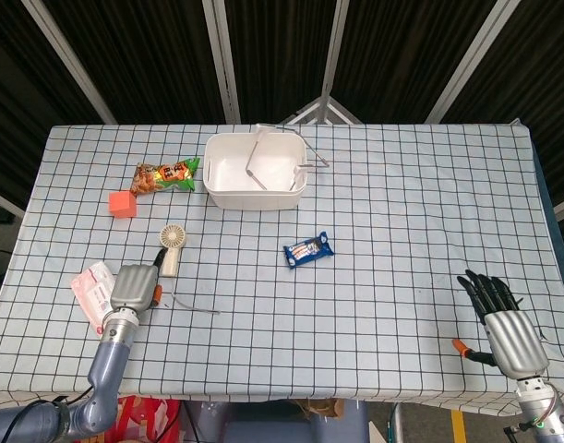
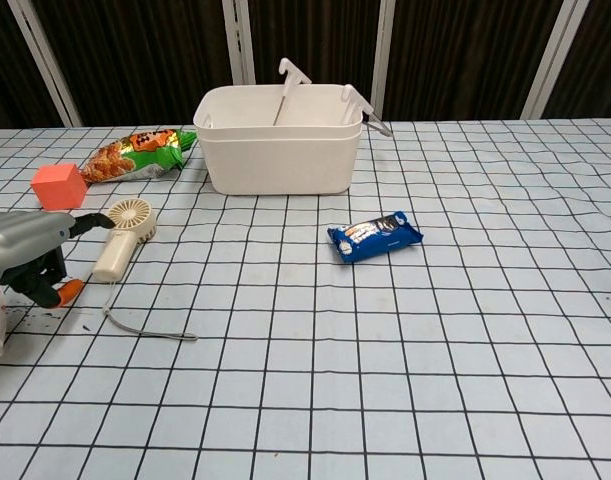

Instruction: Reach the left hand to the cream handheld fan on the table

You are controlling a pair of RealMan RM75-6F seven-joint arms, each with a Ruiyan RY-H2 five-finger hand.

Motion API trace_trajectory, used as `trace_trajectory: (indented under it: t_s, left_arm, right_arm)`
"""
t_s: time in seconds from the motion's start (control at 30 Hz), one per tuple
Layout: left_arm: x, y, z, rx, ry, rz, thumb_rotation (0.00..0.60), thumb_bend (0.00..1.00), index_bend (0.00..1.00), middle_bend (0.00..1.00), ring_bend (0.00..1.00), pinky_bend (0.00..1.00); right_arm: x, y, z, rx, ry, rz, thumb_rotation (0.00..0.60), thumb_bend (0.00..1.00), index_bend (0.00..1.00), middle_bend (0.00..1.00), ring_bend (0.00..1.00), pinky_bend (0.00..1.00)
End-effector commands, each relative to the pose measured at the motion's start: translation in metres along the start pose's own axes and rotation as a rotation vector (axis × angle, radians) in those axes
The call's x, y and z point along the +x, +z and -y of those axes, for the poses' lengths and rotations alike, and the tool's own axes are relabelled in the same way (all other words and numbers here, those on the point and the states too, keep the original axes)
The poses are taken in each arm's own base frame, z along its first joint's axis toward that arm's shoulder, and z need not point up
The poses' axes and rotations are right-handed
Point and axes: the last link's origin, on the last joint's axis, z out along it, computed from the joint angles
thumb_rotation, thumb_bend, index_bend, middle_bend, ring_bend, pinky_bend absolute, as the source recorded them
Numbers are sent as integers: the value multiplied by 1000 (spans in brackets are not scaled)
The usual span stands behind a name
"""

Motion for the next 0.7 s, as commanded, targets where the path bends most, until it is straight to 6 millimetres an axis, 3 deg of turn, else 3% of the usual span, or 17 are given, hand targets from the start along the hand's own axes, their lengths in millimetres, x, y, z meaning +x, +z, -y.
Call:
trace_trajectory:
  t_s: [0.03, 0.7]
  left_arm:
    - [0, 0, 0, -1, 2, 2, 600, 670, 55, 949, 887, 904]
    - [-10, 3, -2, 2, 17, 30, 600, 672, 58, 949, 887, 904]
  right_arm:
    - [0, 0, 0, 0, 0, 0, 600, 208, 0, 0, 0, 36]
    - [0, 0, 0, -2, 3, -2, 600, 208, 0, 0, 0, 36]
